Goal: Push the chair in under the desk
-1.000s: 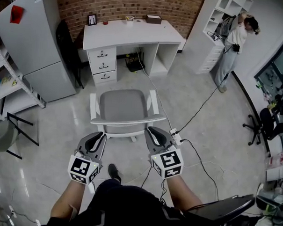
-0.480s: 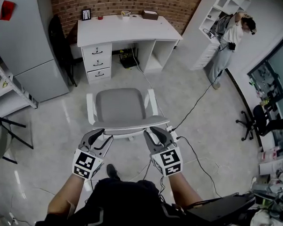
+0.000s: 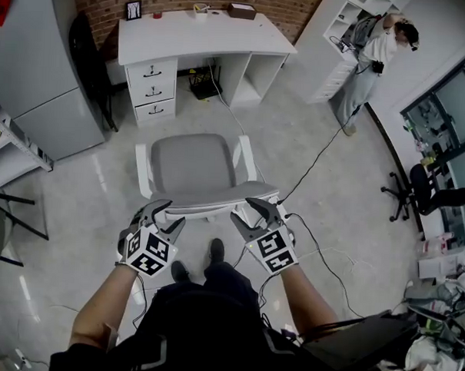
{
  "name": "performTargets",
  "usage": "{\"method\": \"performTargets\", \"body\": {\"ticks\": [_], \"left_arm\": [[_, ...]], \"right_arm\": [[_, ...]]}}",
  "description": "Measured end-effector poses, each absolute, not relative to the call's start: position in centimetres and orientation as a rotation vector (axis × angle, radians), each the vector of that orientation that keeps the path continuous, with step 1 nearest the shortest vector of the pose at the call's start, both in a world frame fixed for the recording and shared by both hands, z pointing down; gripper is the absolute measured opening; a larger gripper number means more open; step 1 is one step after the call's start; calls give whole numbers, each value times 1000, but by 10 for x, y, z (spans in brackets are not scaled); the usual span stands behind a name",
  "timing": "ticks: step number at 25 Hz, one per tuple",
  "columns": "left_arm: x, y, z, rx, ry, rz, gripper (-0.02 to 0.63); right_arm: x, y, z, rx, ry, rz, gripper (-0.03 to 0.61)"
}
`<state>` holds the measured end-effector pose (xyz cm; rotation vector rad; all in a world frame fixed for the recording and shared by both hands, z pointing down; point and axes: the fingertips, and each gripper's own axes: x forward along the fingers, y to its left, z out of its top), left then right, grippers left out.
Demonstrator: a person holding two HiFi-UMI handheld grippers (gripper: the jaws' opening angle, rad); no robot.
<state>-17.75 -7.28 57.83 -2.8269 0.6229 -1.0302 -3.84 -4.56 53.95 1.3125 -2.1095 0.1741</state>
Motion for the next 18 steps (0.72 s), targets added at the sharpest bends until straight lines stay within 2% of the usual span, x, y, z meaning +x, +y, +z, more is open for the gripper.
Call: {"method": "performTargets", "body": {"ticks": [2,4,16,18], "left_arm": [[-177,-77,591,-2773,583,-1110,206],[-178,-80,604,-2710,556,-1186,206],[-161,-92,662,-2509,341,-1514,204],[-158,-92,670,-2485,304,-1540,188]], "right_arm": [[-37,-51,557,1237,-2084,160,244],[-34,-55,576,1165,-2033,160,255],[-11,-80,660,751,-1785,-79,262],[-8,-82,671,692,-1754,-104,262]]}}
